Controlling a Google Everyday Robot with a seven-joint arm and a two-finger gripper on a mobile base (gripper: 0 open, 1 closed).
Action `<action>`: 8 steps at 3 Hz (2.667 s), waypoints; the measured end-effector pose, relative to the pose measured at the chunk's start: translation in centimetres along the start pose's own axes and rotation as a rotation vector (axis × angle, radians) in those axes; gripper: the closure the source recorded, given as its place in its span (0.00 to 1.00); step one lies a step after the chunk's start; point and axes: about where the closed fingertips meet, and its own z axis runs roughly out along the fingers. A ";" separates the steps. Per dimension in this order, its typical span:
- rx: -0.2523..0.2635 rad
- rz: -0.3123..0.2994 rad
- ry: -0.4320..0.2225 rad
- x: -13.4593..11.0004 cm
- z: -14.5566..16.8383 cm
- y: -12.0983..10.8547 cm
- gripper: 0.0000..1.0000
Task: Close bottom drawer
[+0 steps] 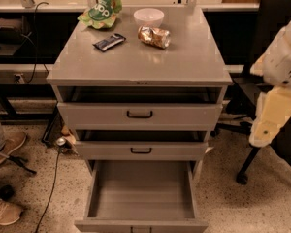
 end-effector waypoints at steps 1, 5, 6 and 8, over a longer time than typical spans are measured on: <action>-0.118 0.144 0.073 3.3 8.5 2.3 0.00; -0.223 0.408 -0.006 8.1 28.1 7.6 0.00; -0.270 0.412 -0.045 7.4 31.8 8.0 0.00; -0.435 0.457 -0.051 6.3 42.0 11.5 0.00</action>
Offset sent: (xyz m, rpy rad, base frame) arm -0.0440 -0.0397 -0.3093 0.0820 0.3157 -0.3715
